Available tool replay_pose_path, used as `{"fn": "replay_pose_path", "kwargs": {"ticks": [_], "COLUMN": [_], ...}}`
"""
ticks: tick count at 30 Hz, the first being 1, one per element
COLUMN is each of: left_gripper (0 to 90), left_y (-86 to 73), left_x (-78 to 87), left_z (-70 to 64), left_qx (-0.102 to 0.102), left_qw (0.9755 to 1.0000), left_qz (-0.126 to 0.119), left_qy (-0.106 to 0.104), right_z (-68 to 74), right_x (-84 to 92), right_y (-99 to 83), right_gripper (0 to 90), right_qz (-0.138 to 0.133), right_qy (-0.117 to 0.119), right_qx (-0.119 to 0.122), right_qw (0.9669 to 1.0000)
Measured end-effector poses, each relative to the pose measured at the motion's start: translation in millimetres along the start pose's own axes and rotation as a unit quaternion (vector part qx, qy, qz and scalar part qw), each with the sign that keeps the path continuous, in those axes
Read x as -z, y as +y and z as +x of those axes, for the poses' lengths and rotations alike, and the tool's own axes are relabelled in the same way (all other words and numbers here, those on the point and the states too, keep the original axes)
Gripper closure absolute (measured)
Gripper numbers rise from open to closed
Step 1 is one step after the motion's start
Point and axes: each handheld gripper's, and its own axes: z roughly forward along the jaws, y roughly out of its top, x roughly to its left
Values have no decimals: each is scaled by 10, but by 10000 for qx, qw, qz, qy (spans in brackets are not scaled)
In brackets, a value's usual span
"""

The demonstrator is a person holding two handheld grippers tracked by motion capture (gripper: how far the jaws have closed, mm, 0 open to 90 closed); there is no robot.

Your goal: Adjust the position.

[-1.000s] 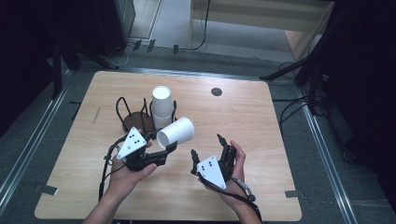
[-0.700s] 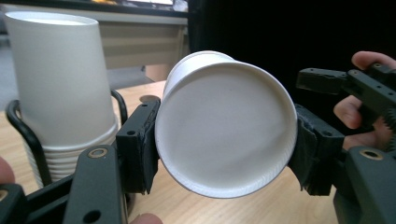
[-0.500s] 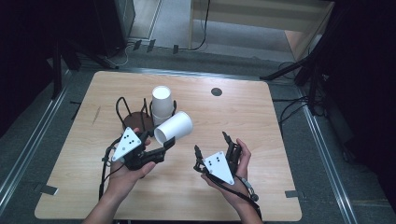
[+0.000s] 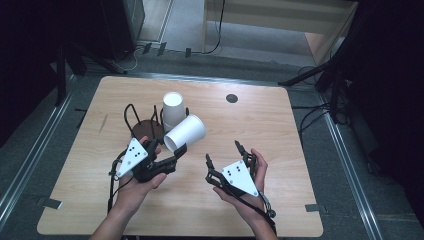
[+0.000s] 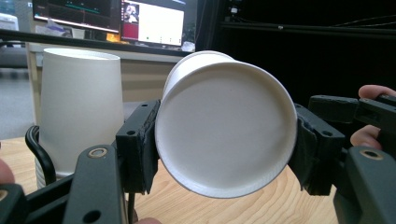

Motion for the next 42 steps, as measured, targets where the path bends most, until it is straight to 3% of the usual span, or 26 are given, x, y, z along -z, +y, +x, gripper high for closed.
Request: {"fn": "replay_pose_path", "kwargs": {"ticks": [3,9,10,12,16,18,20,22,23,25,26,27,28,29,32,33,35,36,37,38,39,40,41,42], "left_gripper": [352,352,352,352,352,352,352,352,352,352,352,352,352,352,352,352,352,352,352,353,352,353,353,353], "left_y": [-10,-30,-33,-38,-71,-91,-116,-127,-127,-139,-144,-148,-157,-157,-173,-173,-179,-182,-185,-191,-195,-205,-205,-214], "left_x": [-6,-25,-27,-32,-45,-51,-60,-63,-63,-69,-74,-75,-84,-84,-101,-101,-107,-110,-113,-116,-119,-126,-126,-132], "left_z": [-8,-42,-48,-57,-58,-54,-53,-57,-57,-71,-78,-82,-100,-100,-134,-134,-150,-161,-167,-179,-186,-197,-197,-208], "left_qx": [6,-81,-97,-94,-95,-59,-8,-9,-9,-16,-21,-40,-27,-27,-59,-59,-71,-69,-78,-77,-67,-82,-82,-89], "left_qw": [10000,9999,9999,9998,9997,9996,9995,9995,9995,9994,9993,9994,9993,9993,9991,9991,9989,9989,9988,9987,9986,9986,9986,9985], "left_qz": [-25,-47,-61,-94,-168,-217,-261,-291,-291,-318,-339,-321,-352,-352,-366,-366,-385,-392,-401,-415,-426,-430,-430,-433], "left_qy": [-31,-109,-124,-128,-142,-144,-158,-154,-154,-155,-160,-156,-158,-158,-216,-216,-243,-260,-266,-290,-298,-312,-312,-316], "right_z": [11,10,-9,-13,-53,-45,-30,-33,-37,-53,-53,-59,-70,-70,-91,-91,-103,-120,-120,-124,-132,-147,-147,-157], "right_x": [29,53,55,57,67,75,74,69,65,56,56,53,48,48,51,51,48,39,39,36,28,20,20,17], "right_y": [78,148,165,169,194,209,219,220,218,211,211,209,209,209,211,211,205,190,190,184,171,151,151,142], "right_gripper": [130,151,164,167,170,167,154,140,130,119,119,107,89,89,46,46,37,37,37,37,37,37,37,37], "right_qz": [-21,19,91,114,211,257,307,345,393,450,450,474,510,510,512,512,533,565,565,589,610,640,640,644], "right_qy": [137,145,167,186,350,371,467,520,588,655,655,691,771,771,926,926,913,980,980,1006,1033,1060,1060,1101], "right_qx": [-270,-511,-740,-818,-1257,-1314,-1529,-1767,-2008,-2288,-2288,-2415,-2599,-2599,-2931,-2931,-3082,-3262,-3262,-3344,-3508,-3729,-3729,-3825], "right_qw": [9995,9986,9971,9964,9912,9903,9867,9823,9771,9702,9702,9668,9612,9612,9502,9502,9454,9385,9385,9352,9287,9196,9196,9151]}}
